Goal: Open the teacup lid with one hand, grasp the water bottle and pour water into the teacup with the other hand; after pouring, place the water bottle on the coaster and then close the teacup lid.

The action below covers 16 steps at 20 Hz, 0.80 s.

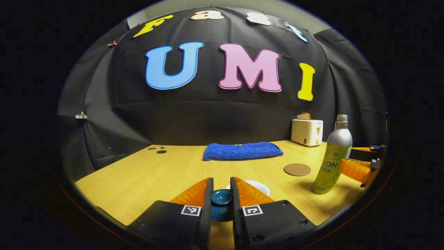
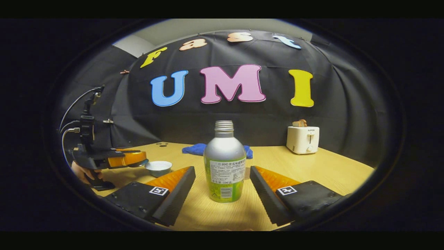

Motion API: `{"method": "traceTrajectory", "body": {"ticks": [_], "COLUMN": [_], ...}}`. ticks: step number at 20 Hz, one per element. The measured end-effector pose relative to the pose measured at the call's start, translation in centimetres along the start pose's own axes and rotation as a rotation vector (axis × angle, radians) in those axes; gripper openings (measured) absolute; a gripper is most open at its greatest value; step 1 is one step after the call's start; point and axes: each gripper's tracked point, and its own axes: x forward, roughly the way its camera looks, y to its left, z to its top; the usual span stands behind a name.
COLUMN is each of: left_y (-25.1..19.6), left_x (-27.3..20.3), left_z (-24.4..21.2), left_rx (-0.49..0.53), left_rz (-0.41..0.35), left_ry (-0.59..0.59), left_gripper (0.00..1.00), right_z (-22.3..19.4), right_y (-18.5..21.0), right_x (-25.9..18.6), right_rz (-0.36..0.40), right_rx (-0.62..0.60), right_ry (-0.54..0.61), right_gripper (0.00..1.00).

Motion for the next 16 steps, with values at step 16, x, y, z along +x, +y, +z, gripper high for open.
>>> {"method": "traceTrajectory", "body": {"ticks": [16], "left_y": [5.6], "left_x": [-1.8], "left_z": [1.0], "left_rx": [-0.015], "left_rz": [0.039], "left_ry": [-0.084], "left_gripper": [0.29], "right_z": [0.7], "right_y": [-0.6], "right_x": [5.5], "right_rz": [-0.056], "right_rx": [-0.004], "right_ry": [0.015], "right_gripper": [0.98]}}
